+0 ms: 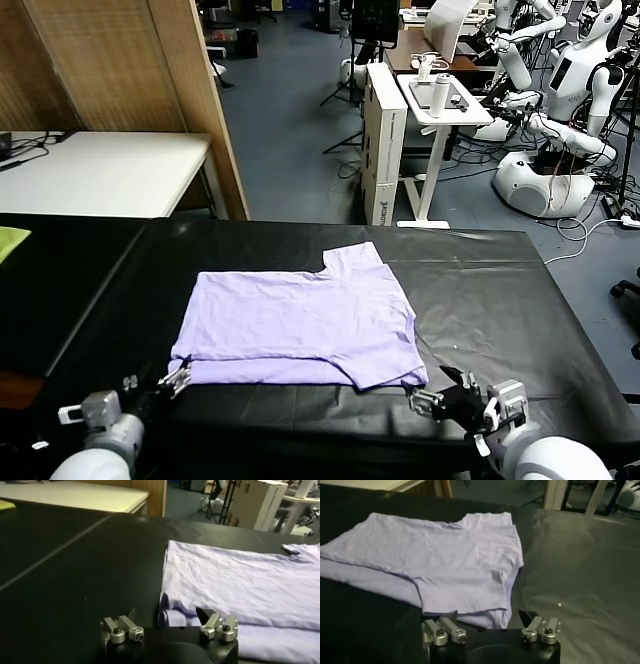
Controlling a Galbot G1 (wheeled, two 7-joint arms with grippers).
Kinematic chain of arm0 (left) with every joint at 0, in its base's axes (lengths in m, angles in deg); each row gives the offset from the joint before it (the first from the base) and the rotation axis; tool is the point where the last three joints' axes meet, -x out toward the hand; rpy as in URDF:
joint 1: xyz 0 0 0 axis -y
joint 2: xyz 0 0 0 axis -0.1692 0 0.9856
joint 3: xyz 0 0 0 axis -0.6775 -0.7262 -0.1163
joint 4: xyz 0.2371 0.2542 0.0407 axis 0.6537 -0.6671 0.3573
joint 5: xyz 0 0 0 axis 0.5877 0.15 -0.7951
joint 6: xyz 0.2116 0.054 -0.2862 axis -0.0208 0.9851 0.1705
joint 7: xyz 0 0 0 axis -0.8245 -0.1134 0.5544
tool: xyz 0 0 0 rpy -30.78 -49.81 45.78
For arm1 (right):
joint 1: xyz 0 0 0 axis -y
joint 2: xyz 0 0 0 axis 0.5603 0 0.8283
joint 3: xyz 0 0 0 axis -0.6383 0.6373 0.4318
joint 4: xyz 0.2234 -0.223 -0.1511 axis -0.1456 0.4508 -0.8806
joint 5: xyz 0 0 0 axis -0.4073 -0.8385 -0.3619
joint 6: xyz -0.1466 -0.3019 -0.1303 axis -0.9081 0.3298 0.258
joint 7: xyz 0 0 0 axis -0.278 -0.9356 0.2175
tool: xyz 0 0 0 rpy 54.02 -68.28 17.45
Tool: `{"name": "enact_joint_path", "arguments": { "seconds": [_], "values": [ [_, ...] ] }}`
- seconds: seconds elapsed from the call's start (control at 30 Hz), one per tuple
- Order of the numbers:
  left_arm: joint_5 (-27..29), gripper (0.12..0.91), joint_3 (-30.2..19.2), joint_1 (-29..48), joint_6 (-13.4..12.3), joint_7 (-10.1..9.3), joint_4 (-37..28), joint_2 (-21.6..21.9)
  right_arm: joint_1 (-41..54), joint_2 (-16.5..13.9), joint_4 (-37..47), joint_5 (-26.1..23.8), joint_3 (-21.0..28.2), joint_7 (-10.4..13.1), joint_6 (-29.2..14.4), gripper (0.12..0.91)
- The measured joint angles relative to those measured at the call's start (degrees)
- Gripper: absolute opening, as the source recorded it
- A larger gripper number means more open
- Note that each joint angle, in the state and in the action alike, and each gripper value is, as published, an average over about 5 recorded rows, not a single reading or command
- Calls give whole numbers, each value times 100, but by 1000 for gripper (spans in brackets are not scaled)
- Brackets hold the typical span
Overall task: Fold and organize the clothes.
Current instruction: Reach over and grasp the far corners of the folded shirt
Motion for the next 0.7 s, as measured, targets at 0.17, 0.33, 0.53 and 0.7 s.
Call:
{"name": "enact_joint_path", "arguments": {
  "seconds": [0.17,0.33,0.53,0.7],
  "values": [
    [-65,907,-63,201,20,-38,-149,21,189,6,142,44,20,-17,0,907],
    [-114,907,-108,408,41,-68,-278,31,555,-63,402,124,126,-68,0,907],
    [-169,907,-156,674,43,-77,-441,45,1146,-123,864,198,326,-178,-1,907],
    [-236,907,-160,846,48,-88,-465,64,1777,-50,1368,263,624,-218,-97,907]
  ]
}}
